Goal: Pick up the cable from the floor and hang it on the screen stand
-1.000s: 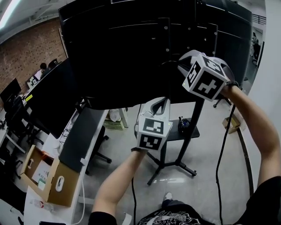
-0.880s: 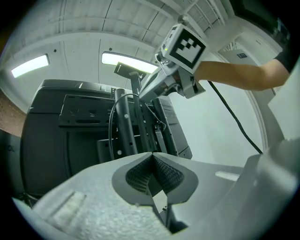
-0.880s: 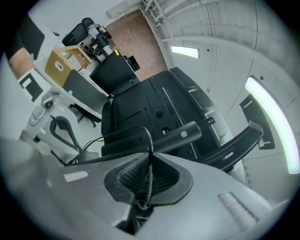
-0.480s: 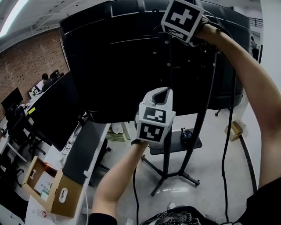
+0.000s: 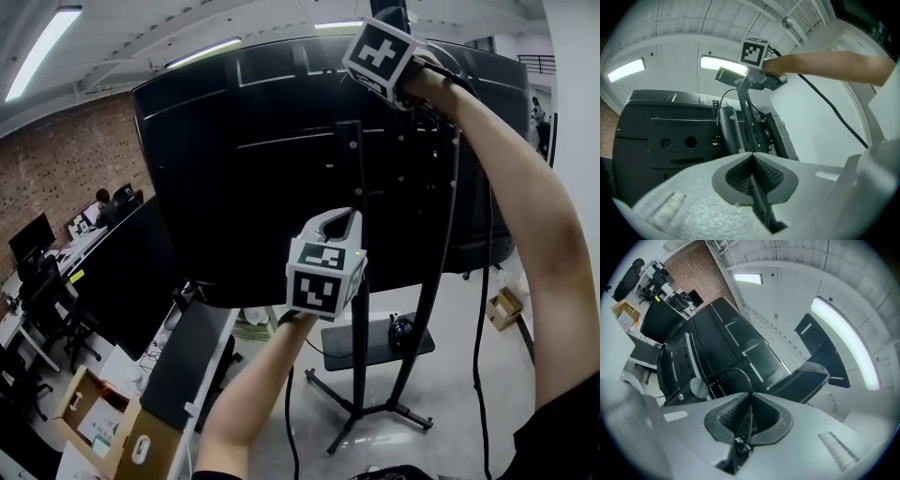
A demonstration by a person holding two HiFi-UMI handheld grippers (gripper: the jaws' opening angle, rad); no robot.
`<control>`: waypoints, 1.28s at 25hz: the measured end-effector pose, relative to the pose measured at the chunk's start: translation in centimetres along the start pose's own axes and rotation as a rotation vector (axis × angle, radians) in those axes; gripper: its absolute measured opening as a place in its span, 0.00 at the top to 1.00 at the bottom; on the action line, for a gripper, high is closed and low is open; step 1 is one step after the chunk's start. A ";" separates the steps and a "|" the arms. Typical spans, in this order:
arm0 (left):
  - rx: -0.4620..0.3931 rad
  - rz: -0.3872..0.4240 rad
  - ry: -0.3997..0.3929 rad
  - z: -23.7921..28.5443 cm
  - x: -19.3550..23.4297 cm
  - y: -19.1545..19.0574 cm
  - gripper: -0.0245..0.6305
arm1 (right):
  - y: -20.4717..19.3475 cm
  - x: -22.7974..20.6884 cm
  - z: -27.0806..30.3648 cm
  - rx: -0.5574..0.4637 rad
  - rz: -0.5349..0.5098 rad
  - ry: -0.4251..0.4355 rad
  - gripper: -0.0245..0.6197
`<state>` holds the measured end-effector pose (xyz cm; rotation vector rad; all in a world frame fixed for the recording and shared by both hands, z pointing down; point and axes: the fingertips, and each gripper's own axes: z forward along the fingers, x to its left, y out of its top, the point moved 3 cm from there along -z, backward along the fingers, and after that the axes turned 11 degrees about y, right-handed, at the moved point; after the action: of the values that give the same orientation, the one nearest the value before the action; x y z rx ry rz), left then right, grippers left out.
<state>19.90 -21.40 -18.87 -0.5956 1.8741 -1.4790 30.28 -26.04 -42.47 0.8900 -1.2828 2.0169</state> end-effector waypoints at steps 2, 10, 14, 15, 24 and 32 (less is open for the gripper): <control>0.001 0.012 -0.016 0.4 -0.8 0.4 0.96 | -0.8 -1.5 -0.3 -0.009 0.028 -0.016 0.92; -0.005 0.056 -0.061 2.2 -3.8 0.8 0.96 | -3.1 -5.7 -2.7 -0.068 0.106 -0.069 0.92; -0.010 0.066 -0.068 2.7 -4.9 0.8 0.96 | -4.6 -7.8 -3.8 -0.067 0.113 -0.104 0.92; -0.014 0.061 -0.070 2.9 -5.1 0.9 0.96 | -4.9 -8.4 -4.1 -0.063 0.110 -0.113 0.92; -0.026 0.064 -0.101 5.2 -8.2 1.1 0.96 | -9.3 -10.7 -4.9 0.032 0.054 -0.153 0.92; -0.016 0.059 -0.144 7.1 -11.4 0.4 0.96 | -14.5 -12.2 -4.4 0.046 0.133 -0.112 0.92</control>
<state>32.82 -17.91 -17.69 -0.6324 1.7793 -1.3483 47.75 -18.12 -45.67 0.9743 -1.3949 2.1328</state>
